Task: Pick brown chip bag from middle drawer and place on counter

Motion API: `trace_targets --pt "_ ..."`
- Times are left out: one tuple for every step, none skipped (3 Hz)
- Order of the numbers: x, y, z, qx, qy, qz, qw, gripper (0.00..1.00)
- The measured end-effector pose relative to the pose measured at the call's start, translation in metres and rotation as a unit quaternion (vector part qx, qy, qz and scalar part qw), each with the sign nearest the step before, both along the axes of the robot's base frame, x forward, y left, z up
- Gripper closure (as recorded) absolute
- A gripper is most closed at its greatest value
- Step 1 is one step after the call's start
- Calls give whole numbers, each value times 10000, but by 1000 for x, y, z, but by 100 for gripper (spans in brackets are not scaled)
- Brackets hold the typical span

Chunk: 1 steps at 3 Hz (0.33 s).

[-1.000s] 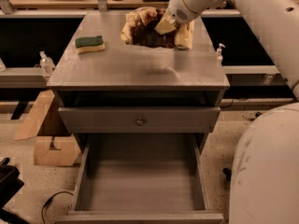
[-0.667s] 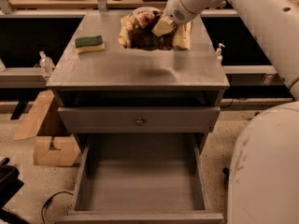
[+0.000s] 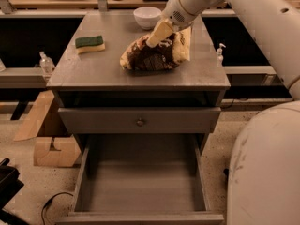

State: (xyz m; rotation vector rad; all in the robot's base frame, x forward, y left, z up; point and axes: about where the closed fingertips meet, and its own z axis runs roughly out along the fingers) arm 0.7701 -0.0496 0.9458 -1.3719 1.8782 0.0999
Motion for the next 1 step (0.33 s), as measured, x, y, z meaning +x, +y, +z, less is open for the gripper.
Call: trace_targets --pt "0 1 -2 -1 11 8 10000 0"
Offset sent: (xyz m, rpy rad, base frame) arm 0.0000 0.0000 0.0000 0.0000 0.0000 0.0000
